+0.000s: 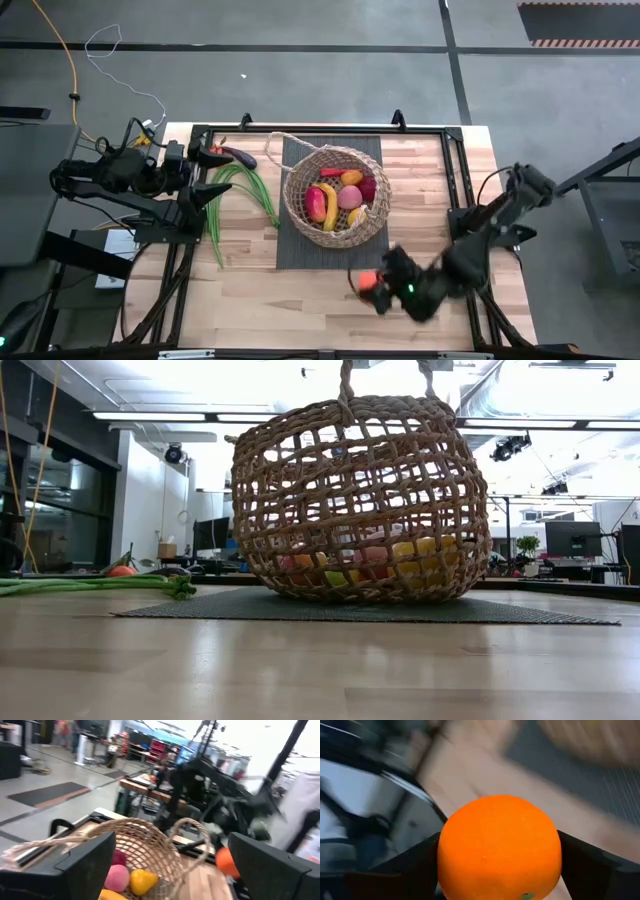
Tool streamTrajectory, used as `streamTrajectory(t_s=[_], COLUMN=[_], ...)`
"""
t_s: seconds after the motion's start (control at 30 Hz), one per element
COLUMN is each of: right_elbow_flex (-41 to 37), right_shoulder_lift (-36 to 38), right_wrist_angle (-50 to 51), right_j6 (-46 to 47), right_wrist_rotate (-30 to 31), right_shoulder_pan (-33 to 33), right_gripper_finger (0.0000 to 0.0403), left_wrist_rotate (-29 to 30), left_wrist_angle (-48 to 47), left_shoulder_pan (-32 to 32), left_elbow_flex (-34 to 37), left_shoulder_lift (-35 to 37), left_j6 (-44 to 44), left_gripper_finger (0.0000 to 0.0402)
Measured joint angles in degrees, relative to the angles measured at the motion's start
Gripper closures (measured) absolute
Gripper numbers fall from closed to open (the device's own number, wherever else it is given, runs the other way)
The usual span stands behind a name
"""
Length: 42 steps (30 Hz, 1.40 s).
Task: Build produce basket
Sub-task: Put the orange into the woven basket
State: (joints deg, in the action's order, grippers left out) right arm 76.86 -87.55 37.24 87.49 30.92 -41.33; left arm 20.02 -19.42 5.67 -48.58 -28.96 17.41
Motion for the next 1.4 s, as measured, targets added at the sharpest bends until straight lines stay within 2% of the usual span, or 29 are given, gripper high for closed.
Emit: streamTrajectory(t_s=[0.13,0.2,0.3,0.37,0.47,0.57,0.63,0.73,0.97,1.2,1.4], right_elbow_flex=[0.00,0.00,0.00,0.00,0.00,0.00,0.03,1.19,4.88,4.90,4.83], right_shoulder_lift=[4.36,5.70,6.83,7.39,8.13,8.90,9.49,9.99,9.63,9.26,8.83], right_wrist_angle=[-12.40,-17.55,-22.59,-24.69,-26.31,-28.62,-30.44,-29.52,-29.19,-28.47,-28.57], right_j6=[-24.35,-36.07,-50.14,-55.94,-60.23,-61.96,-62.06,-62.06,-63.33,-61.10,-62.48], right_wrist_rotate=[1.34,-2.20,-11.19,-17.44,-27.36,-37.29,-40.21,-40.46,-35.29,-31.16,-29.86], right_shoulder_pan=[9.19,14.89,23.06,27.77,33.08,35.84,36.62,37.28,37.22,36.73,36.34], right_gripper_finger=[0.0086,0.0086,0.0086,0.0086,0.0086,0.0086,0.0086,0.0086,0.0086,0.0086,0.0086], left_wrist_rotate=[-4.43,-4.84,-2.60,0.59,2.10,2.06,2.06,1.33,-2.87,-0.89,-0.13], left_wrist_angle=[0.00,0.00,0.00,-0.07,-0.04,-0.02,0.19,2.25,11.07,10.90,10.85], left_shoulder_pan=[0.00,0.02,0.02,0.02,-0.02,-0.02,0.01,-0.02,-0.02,-0.02,-0.02], left_elbow_flex=[0.00,0.00,-0.05,-0.07,-0.07,-0.07,-0.07,-0.07,-0.07,-0.04,-0.04], left_shoulder_lift=[0.00,-0.01,-0.36,-0.96,-2.16,-3.46,-4.47,-6.19,-8.69,-7.94,-6.85], left_j6=[0.02,0.02,0.00,0.06,0.18,1.54,3.66,3.27,-4.33,3.03,4.50], left_gripper_finger=[0.0028,0.0028,0.0028,0.0028,0.0028,0.0028,0.0028,0.0028,0.0028,0.0028,0.0028])
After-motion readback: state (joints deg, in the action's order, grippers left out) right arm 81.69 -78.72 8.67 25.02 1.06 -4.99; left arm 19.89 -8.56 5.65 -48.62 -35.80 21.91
